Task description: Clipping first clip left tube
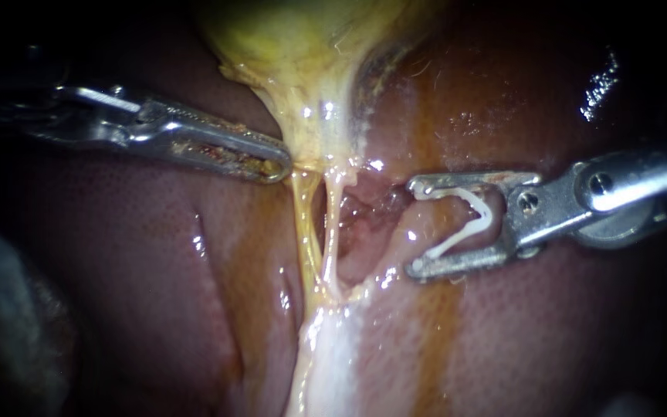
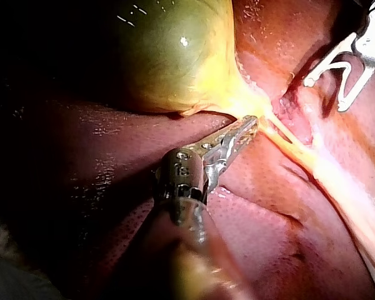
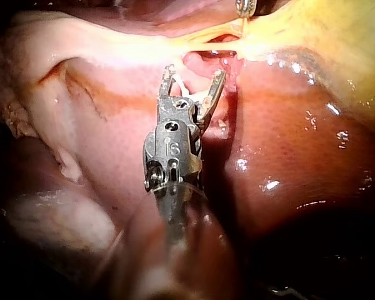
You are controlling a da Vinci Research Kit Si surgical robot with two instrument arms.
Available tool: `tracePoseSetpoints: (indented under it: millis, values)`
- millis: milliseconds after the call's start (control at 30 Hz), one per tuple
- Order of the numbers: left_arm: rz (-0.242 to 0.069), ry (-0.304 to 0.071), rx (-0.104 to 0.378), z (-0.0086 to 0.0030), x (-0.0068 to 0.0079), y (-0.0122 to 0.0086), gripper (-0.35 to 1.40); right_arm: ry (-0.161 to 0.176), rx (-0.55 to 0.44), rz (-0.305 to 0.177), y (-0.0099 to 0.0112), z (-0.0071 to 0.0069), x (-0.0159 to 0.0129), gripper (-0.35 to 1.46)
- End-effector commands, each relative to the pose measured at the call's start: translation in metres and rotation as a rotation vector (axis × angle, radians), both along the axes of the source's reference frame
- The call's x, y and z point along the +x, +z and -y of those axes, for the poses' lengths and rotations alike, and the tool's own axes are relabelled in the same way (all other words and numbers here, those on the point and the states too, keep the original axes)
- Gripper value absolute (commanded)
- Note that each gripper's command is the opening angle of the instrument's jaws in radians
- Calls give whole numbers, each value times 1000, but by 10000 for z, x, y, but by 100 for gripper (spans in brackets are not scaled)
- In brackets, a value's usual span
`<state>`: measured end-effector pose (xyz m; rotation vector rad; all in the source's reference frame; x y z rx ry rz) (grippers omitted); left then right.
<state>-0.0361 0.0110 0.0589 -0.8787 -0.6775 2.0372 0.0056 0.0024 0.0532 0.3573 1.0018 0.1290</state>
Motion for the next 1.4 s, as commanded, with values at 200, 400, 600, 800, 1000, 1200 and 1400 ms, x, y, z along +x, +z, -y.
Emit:
tracePoseSetpoints:
  millis: [200,400,600,800,1000,1200,1400]
  values:
    - [3,2,3,-3,5,-4,-35,-1,0,0,0,0,0,50]
    - [12,13,14,-14,19,-23,-35,0,0,0,0,0,0,50]
    - [15,14,19,-26,35,-47,-35,-1,0,0,0,0,-1,50]
    - [23,26,22,-37,47,-63,-35,-1,0,0,0,0,-1,50]
    - [24,27,23,-38,50,-64,-35,-1,0,0,0,0,-1,50]
    - [23,27,22,-38,50,-64,-35,3,-2,2,-3,2,4,50]
    - [23,26,22,-37,49,-63,-35,7,31,5,-11,4,24,50]
